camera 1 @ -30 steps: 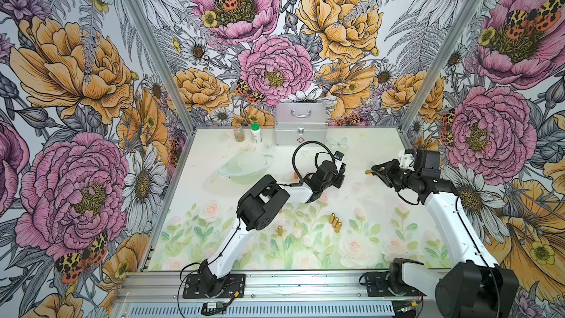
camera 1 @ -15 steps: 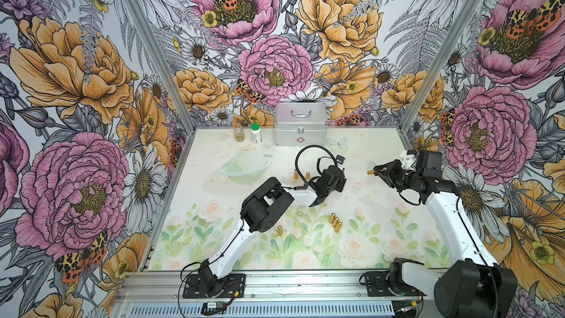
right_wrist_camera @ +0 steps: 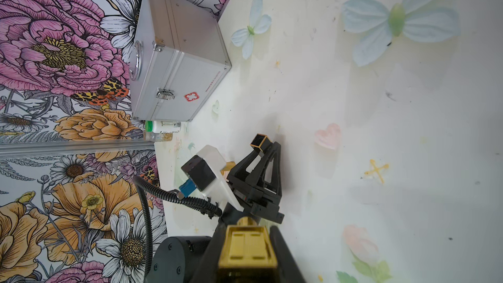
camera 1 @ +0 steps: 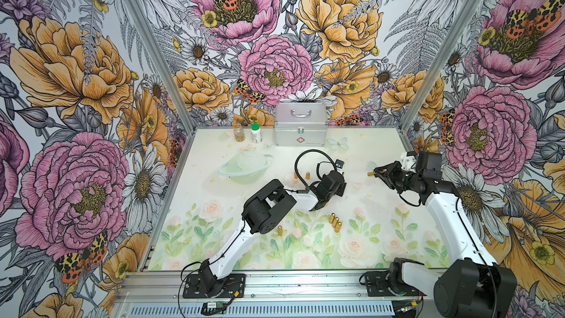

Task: Open the lipstick cap
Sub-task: Place the cover at the center of the board.

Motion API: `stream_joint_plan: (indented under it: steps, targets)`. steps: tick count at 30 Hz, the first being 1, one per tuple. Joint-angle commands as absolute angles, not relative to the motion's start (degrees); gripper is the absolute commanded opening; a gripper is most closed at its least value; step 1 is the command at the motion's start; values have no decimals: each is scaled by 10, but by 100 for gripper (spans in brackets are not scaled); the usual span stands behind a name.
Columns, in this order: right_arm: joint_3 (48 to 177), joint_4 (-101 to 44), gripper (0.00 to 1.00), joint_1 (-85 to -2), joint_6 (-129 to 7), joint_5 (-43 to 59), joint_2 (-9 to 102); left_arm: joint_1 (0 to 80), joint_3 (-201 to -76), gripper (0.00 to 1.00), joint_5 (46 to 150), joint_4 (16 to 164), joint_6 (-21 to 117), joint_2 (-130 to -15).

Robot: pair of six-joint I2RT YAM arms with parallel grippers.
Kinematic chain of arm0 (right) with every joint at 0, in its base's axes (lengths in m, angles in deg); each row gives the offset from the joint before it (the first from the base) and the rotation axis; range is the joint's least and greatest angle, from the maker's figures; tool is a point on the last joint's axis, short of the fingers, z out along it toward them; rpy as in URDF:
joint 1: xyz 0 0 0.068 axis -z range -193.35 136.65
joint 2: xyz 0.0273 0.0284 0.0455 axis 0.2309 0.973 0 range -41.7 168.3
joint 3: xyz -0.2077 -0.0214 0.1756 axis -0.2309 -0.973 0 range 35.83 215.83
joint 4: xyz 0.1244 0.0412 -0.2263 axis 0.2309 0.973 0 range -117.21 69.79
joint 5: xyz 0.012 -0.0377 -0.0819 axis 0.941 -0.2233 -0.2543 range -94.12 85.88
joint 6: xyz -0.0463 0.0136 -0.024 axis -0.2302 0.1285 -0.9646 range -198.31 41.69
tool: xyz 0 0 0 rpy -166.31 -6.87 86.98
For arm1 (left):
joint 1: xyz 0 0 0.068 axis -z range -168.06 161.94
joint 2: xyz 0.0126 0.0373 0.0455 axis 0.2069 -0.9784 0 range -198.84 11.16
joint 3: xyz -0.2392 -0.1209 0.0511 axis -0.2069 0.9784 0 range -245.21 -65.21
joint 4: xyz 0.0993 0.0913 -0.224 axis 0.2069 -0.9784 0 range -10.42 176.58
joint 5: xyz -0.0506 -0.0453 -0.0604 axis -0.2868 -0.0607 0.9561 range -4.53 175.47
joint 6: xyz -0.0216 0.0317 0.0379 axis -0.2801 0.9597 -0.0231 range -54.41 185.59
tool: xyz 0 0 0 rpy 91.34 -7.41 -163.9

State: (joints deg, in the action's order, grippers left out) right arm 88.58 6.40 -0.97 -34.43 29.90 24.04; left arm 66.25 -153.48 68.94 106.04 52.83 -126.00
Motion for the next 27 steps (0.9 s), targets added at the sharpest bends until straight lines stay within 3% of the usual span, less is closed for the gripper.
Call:
stream_joint_plan:
  steps: [1, 15, 27]
  targets:
    - [885, 58, 19, -6, -354, 289, 245, 659, -1524, 12, 662, 1064, 520, -1277]
    - [887, 58, 19, -3, -354, 285, 246, 662, -1505, 33, 631, 1061, 519, -1275]
    - [892, 57, 20, -3, -352, 287, 247, 664, -1494, 44, 645, 1082, 525, -1248]
